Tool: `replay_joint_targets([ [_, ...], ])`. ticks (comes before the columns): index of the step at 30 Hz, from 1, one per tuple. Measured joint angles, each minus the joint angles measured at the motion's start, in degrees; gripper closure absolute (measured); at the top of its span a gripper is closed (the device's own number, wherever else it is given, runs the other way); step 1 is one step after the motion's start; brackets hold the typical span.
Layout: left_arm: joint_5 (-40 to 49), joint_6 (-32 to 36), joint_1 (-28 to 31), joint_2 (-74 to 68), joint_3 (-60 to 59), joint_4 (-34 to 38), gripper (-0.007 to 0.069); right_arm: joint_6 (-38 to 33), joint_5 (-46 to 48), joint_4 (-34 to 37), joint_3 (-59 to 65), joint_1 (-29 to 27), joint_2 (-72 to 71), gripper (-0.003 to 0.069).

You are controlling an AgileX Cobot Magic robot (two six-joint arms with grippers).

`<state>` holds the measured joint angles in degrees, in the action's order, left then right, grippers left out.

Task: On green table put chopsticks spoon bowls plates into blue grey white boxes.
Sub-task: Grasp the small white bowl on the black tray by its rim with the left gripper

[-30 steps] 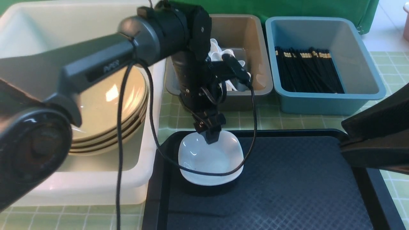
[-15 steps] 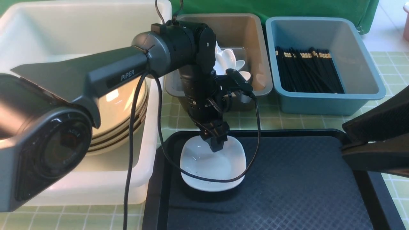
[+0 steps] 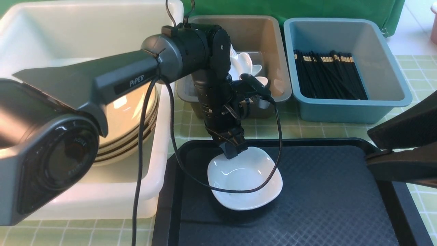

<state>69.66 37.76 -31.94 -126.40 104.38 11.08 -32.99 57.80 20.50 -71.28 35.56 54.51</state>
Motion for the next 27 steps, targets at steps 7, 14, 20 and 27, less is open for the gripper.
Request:
replay_joint_targets([
  [7,0.0,-2.0,0.0,0.0,0.0,-0.1,0.0564,0.0,0.0,0.0,0.0,0.0,0.0,0.0423],
  [14,0.2,-6.1,-0.1,2.2,-0.2,-0.1,0.0353,0.0,0.0,-0.2,0.0,0.0,0.0,0.0423],
  [20,0.2,-9.8,-0.1,7.6,-1.1,0.0,0.0200,0.0,0.0,-0.3,0.0,0.0,0.0,0.0423],
  [27,0.2,-8.2,-0.1,7.8,-8.1,-0.7,0.0172,0.1,1.2,-0.4,0.0,0.0,0.0,0.0423],
])
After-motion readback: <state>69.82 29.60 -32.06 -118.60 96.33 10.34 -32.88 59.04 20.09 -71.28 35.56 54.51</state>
